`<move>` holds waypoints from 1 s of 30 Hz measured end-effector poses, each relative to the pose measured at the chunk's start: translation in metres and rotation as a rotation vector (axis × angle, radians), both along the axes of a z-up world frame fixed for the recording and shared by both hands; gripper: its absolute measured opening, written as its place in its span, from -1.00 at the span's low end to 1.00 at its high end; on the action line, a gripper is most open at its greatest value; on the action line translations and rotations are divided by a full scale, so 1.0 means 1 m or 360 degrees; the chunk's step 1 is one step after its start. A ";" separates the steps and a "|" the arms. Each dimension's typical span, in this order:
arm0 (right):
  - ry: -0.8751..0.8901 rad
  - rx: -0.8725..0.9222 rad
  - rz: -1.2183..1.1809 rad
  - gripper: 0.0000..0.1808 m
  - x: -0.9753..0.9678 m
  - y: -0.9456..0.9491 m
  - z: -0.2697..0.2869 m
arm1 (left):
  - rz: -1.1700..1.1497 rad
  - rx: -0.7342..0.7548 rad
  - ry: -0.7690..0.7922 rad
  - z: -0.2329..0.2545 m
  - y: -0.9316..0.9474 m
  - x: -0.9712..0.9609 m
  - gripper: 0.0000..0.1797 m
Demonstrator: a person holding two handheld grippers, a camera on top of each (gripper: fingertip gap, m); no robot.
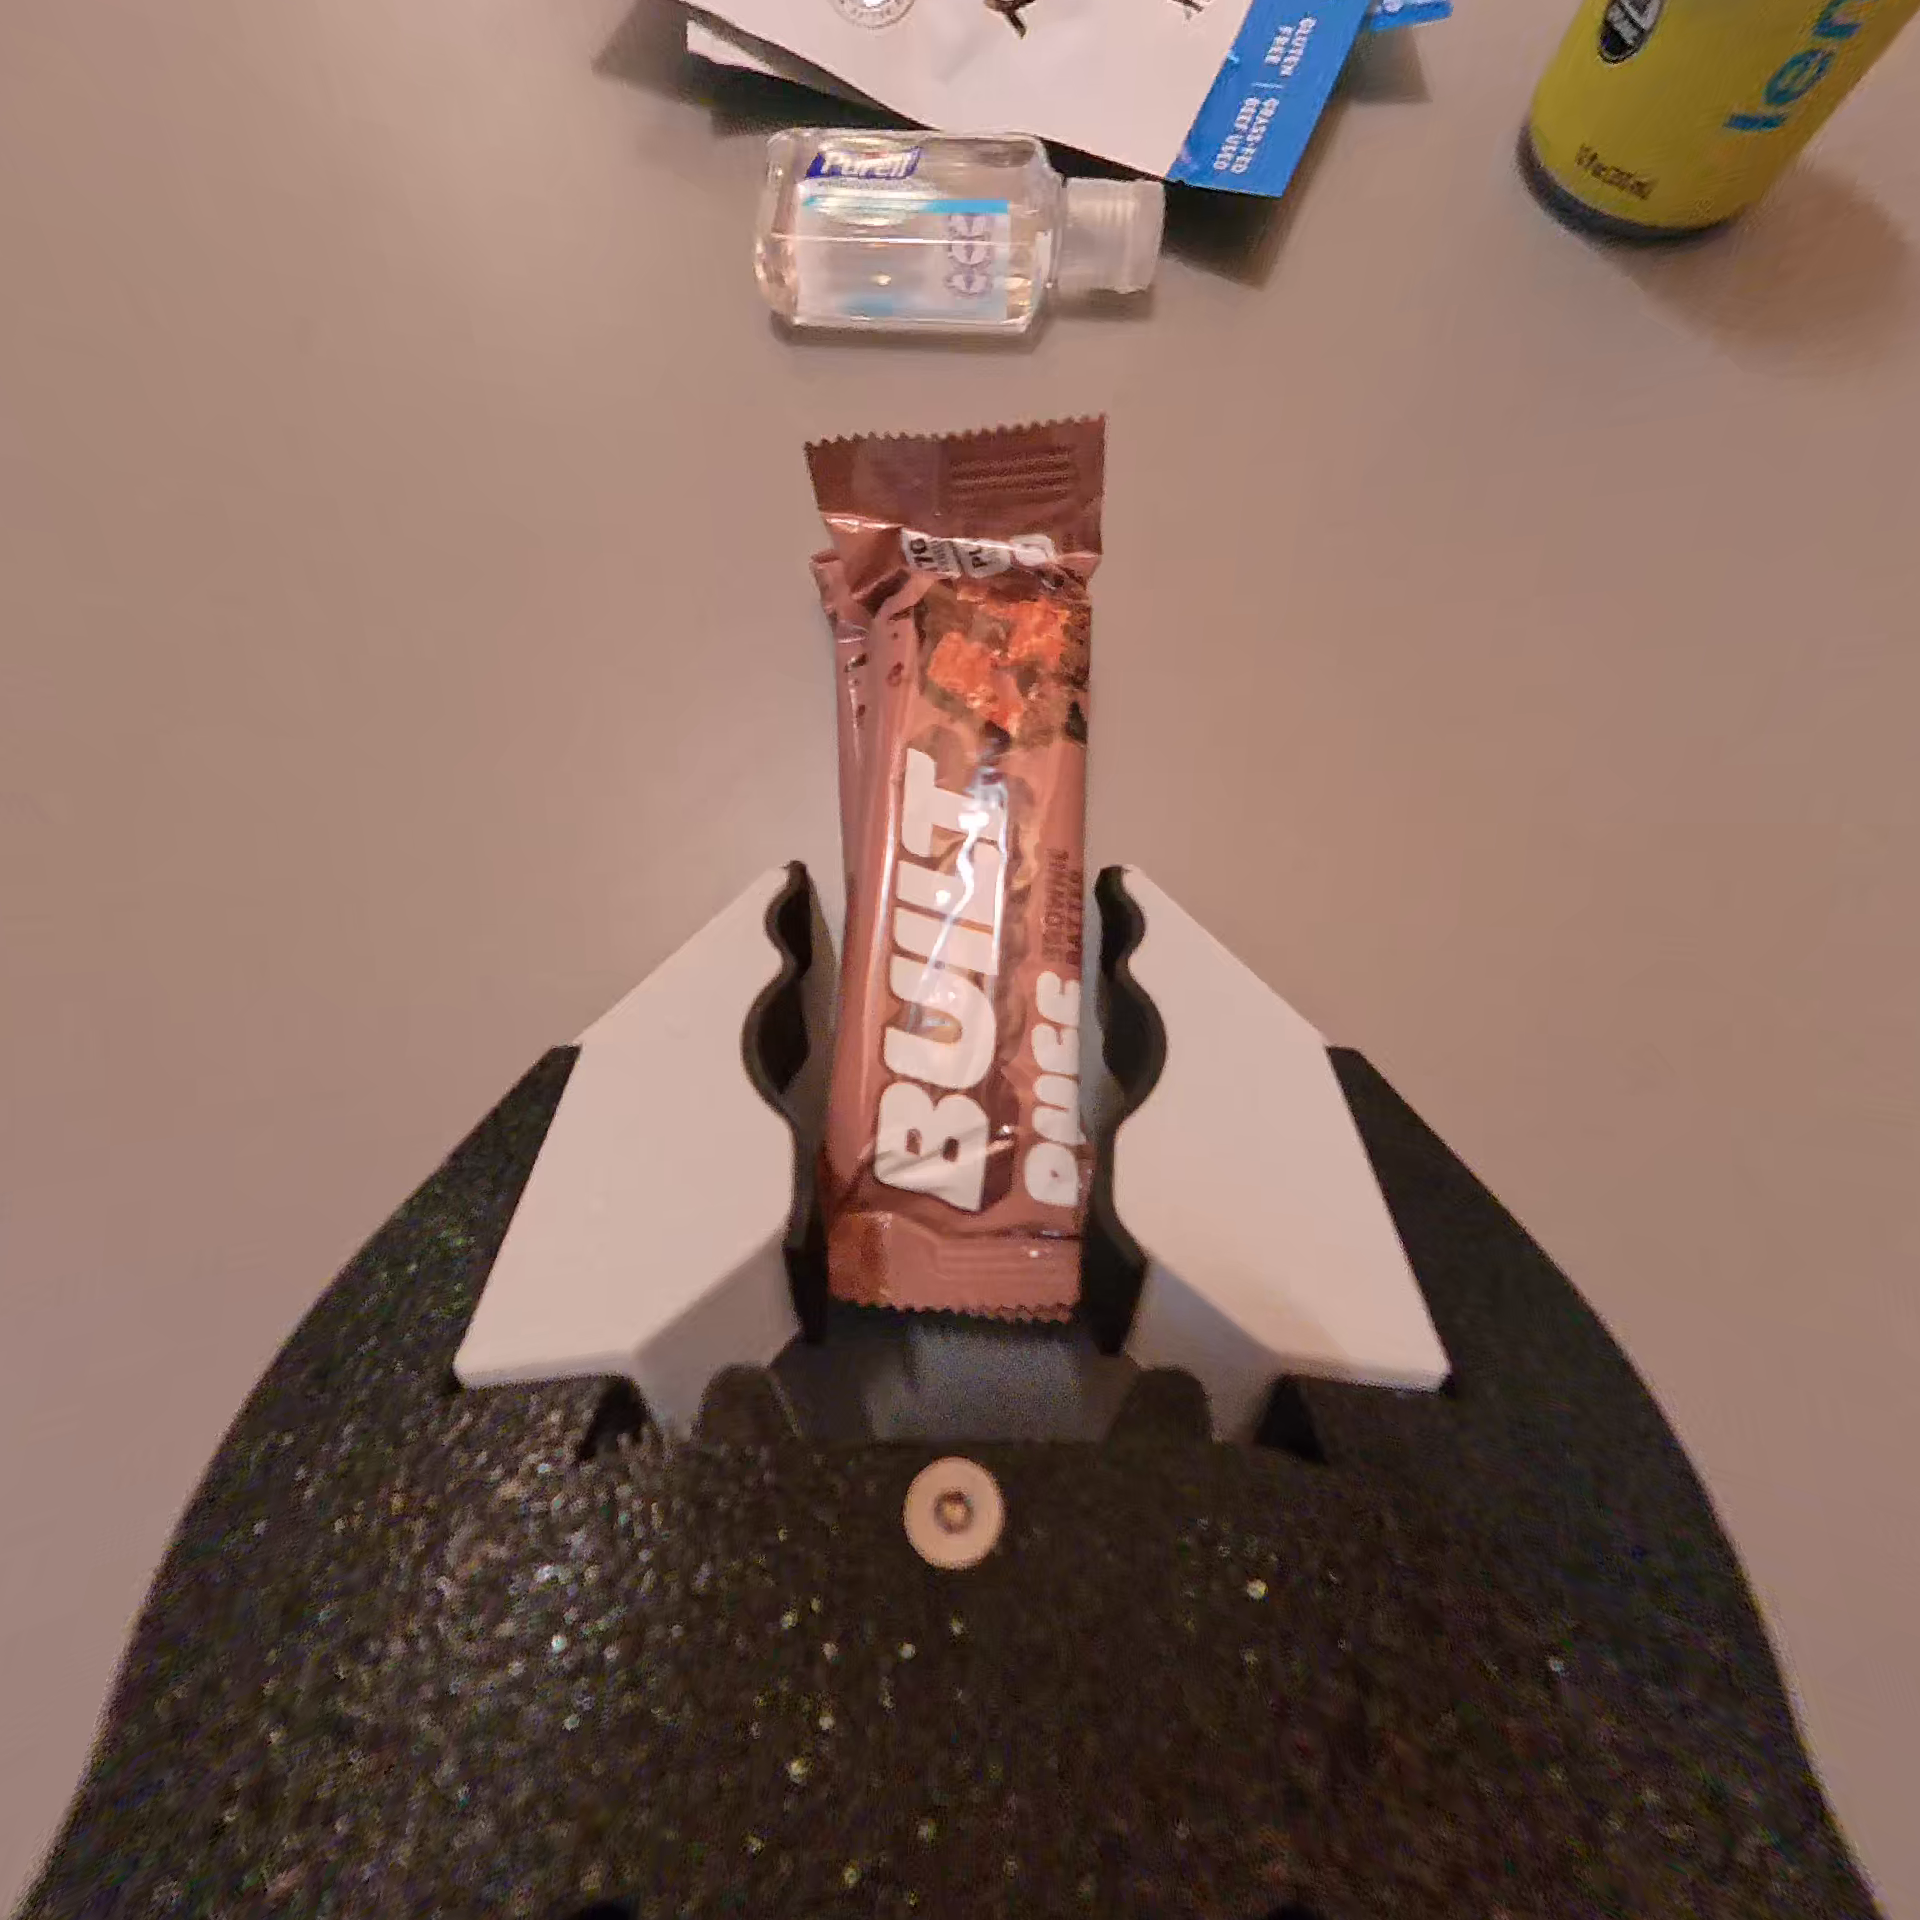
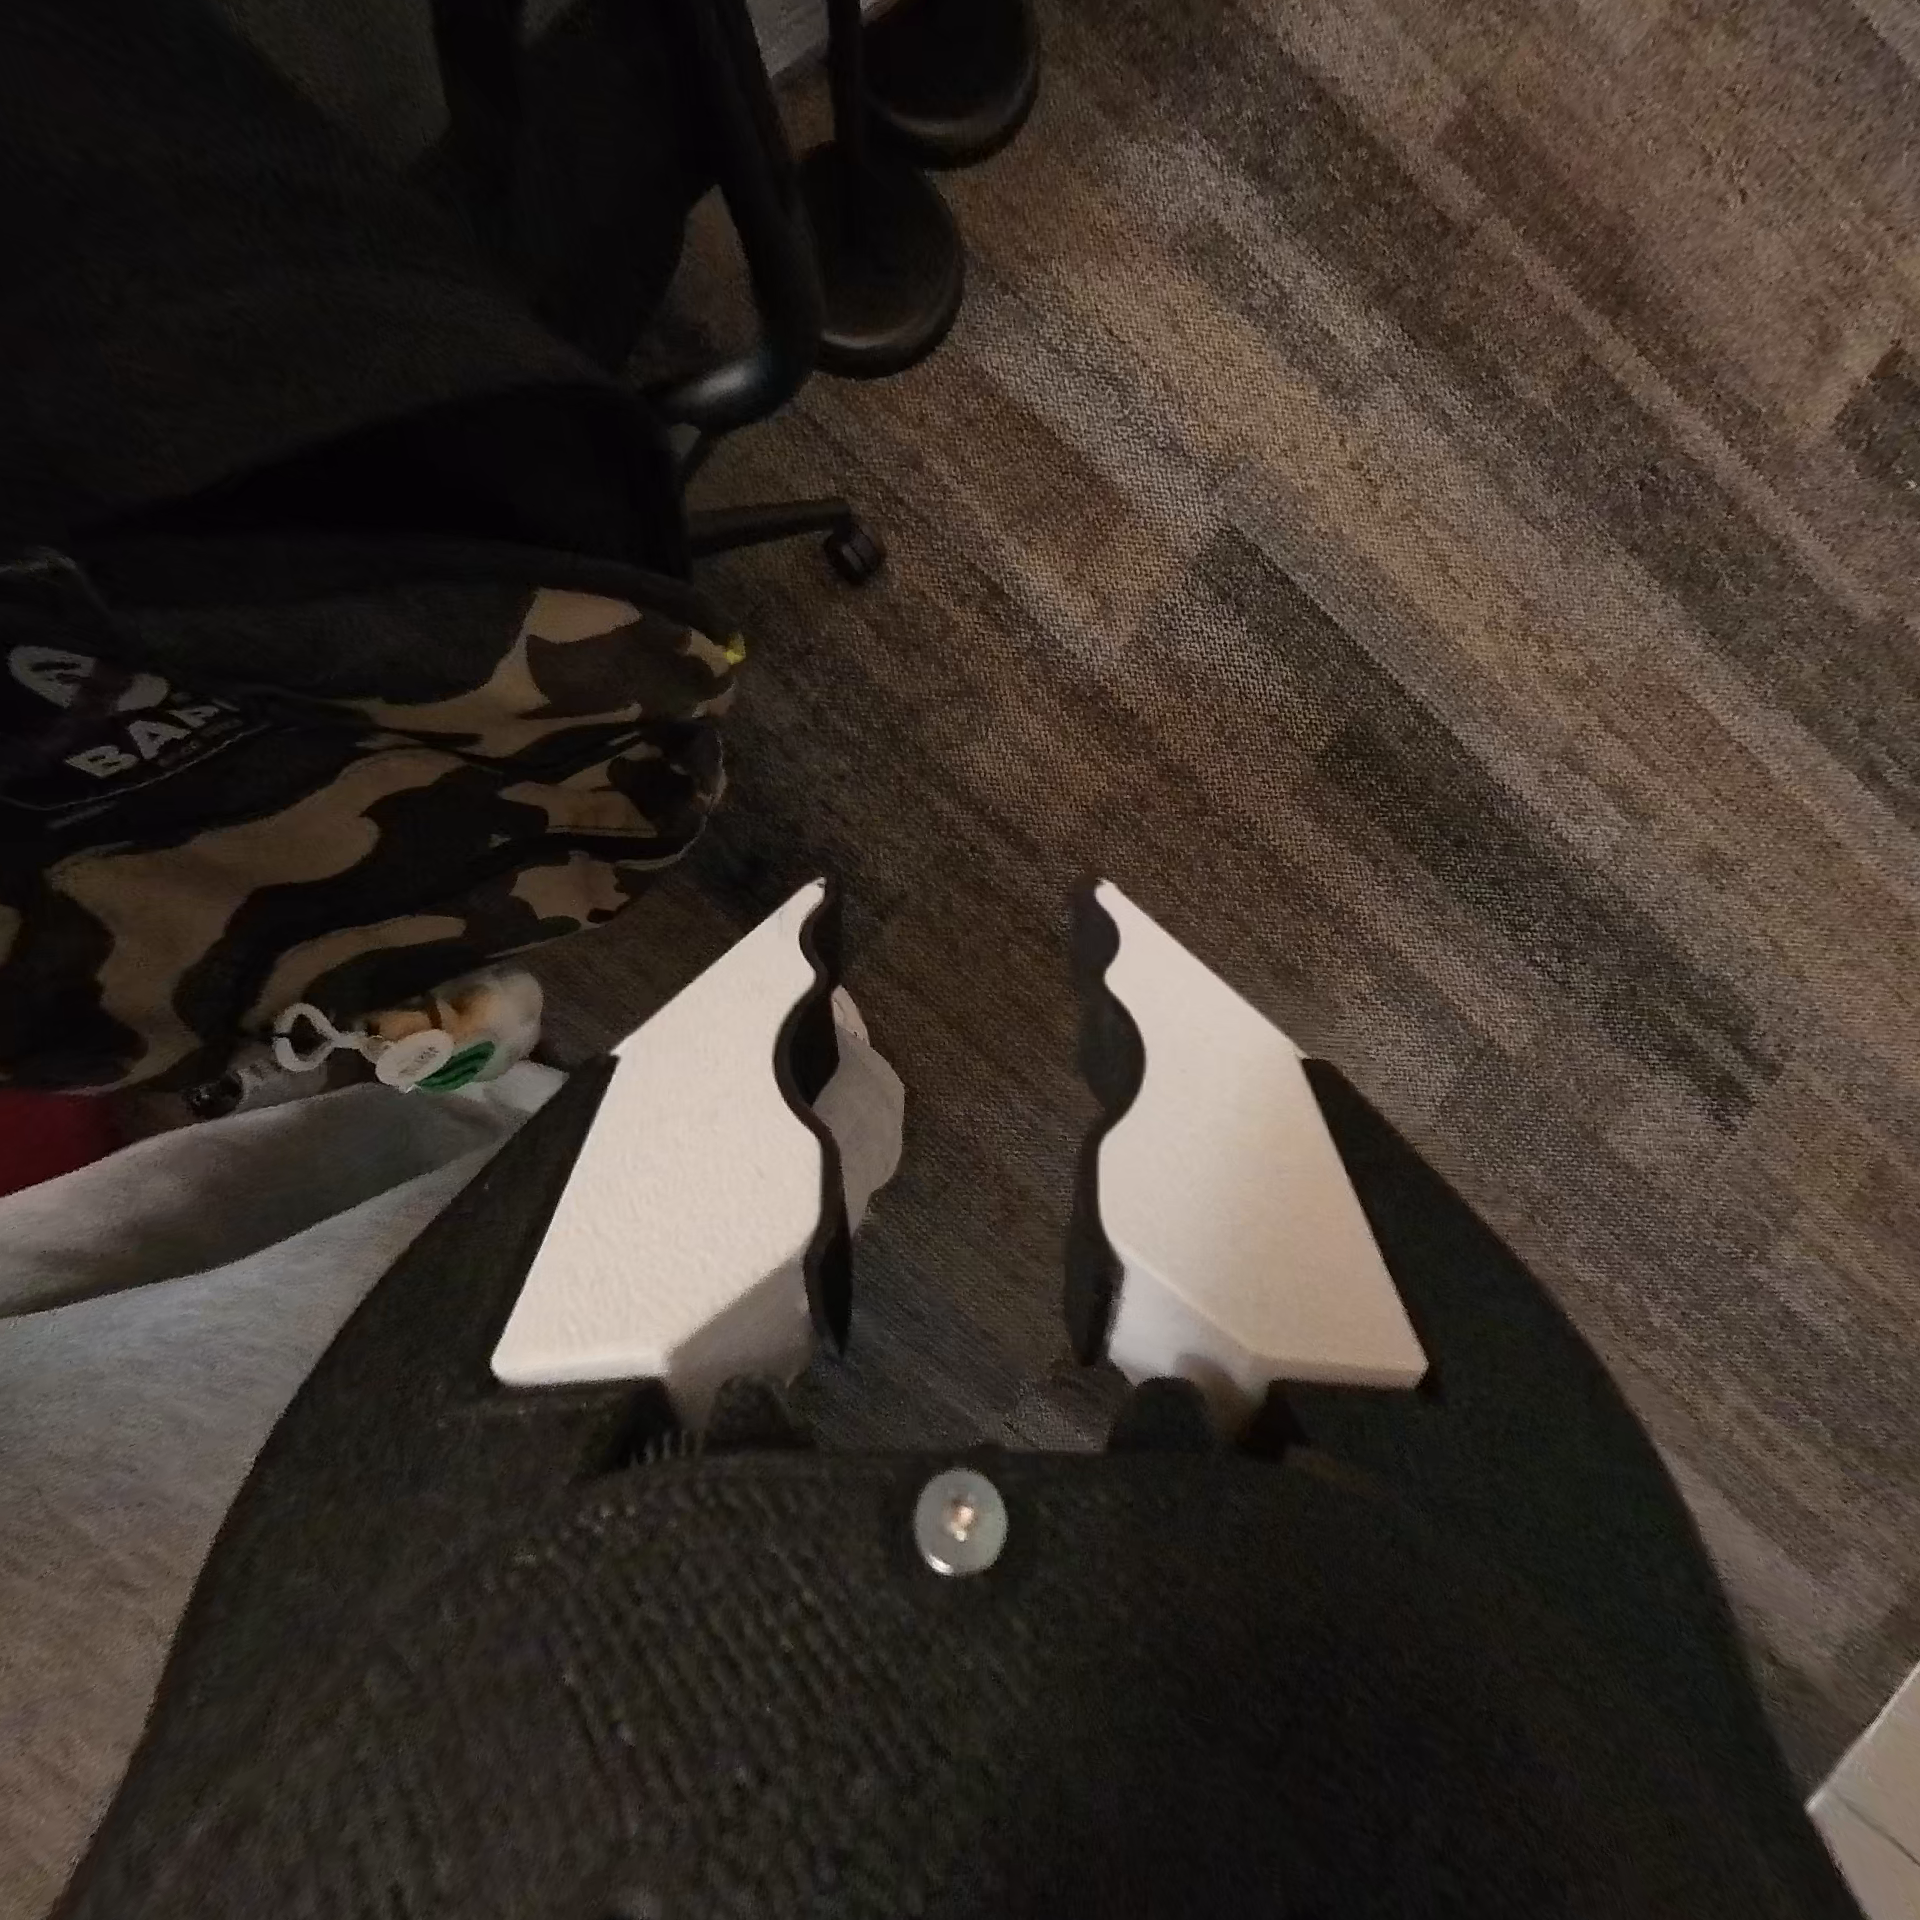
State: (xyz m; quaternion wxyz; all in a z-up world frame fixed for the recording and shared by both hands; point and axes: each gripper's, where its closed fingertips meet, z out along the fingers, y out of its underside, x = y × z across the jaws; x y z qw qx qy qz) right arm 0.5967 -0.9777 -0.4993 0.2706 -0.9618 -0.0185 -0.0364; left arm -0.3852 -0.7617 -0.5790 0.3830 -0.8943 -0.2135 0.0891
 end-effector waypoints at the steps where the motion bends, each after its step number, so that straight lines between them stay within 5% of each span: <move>1: -0.0007 -0.0005 0.0009 -0.52 -0.002 0.001 0.000 | 0.0010 -0.0019 -0.0018 -0.001 0.000 -0.001 -0.45; 7: 0.0003 0.0018 0.0043 -0.54 -0.017 0.017 0.000 | 0.0020 -0.0075 -0.0098 0.001 -0.007 0.000 -0.56; 17: 0.0004 0.0030 0.0142 -0.55 -0.022 0.034 0.002 | -0.0015 0.0178 -0.0147 0.039 -0.014 0.007 -0.57; 25: -0.0006 0.0042 0.0114 -0.56 -0.019 0.027 0.004 | 0.0017 -0.0112 -0.0017 0.001 0.008 -0.009 -0.48; 30: -0.0025 0.0020 0.0065 -0.56 -0.013 0.013 0.006 | 0.0073 -0.0055 -0.0027 -0.003 0.003 -0.013 -0.39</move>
